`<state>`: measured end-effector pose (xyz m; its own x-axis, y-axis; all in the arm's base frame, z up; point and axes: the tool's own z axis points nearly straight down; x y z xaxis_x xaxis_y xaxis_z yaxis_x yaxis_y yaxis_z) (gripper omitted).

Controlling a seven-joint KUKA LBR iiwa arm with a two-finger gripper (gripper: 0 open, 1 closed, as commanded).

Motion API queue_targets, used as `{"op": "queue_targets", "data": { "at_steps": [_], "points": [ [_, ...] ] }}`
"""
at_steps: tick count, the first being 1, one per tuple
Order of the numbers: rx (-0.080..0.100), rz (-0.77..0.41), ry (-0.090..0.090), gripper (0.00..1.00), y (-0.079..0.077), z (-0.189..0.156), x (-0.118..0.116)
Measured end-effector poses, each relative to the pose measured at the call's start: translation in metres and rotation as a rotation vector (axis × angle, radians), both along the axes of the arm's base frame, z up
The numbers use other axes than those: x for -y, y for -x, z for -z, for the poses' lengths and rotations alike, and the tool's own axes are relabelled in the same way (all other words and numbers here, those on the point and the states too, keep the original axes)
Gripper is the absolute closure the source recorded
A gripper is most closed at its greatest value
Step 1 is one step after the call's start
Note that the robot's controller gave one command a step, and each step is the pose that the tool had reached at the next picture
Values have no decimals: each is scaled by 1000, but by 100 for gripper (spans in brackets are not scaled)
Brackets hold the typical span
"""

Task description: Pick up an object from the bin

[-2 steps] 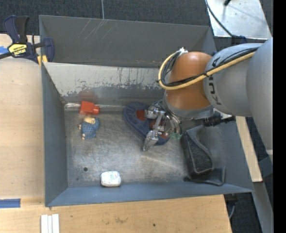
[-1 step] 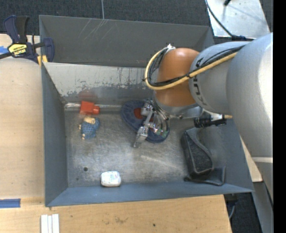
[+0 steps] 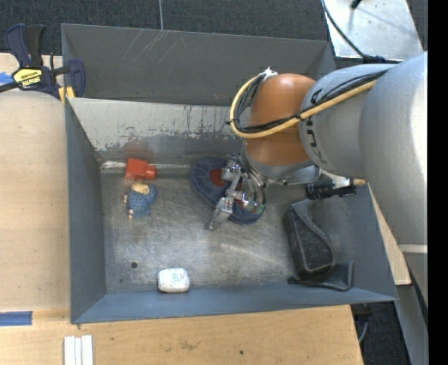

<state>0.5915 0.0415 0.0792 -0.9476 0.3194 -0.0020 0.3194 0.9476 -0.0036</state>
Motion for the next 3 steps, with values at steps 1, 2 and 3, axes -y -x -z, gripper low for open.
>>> {"op": "queue_targets", "data": {
  "at_steps": [1,2,3],
  "points": [
    [0,0,-2,0,0,-1,1],
    [5,54,-1,0,0,3,-4],
    [30,56,1,100,-6,-1,-2]
  ]
}}
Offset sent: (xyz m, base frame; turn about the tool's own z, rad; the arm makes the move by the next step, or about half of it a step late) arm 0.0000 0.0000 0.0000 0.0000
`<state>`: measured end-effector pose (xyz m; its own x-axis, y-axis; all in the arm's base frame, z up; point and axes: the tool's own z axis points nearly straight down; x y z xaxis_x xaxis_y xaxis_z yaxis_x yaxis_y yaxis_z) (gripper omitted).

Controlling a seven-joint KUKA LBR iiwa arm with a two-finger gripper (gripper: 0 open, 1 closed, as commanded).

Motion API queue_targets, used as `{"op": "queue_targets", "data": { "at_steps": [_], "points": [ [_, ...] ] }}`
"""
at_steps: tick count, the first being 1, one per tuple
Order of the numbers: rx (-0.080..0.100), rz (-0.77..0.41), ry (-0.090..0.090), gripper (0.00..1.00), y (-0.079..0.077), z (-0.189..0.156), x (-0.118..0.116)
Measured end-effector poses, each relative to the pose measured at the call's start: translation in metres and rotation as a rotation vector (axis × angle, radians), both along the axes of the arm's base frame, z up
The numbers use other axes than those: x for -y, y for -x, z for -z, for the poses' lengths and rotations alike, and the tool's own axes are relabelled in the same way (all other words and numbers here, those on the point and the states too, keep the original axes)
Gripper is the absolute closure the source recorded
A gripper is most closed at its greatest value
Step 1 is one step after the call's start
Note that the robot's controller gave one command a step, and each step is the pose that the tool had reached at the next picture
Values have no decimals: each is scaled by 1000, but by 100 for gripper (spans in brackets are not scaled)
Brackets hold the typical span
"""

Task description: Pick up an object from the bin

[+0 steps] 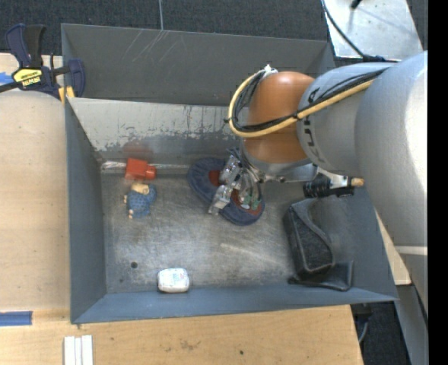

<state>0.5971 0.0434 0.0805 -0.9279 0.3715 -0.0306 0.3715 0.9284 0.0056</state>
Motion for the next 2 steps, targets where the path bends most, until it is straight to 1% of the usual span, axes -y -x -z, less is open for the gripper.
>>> {"op": "queue_targets", "data": {
  "at_steps": [1,2],
  "points": [
    [-26,0,-4,100,-2,-18,2],
    [-21,-1,-7,100,-4,-79,2]
  ]
}}
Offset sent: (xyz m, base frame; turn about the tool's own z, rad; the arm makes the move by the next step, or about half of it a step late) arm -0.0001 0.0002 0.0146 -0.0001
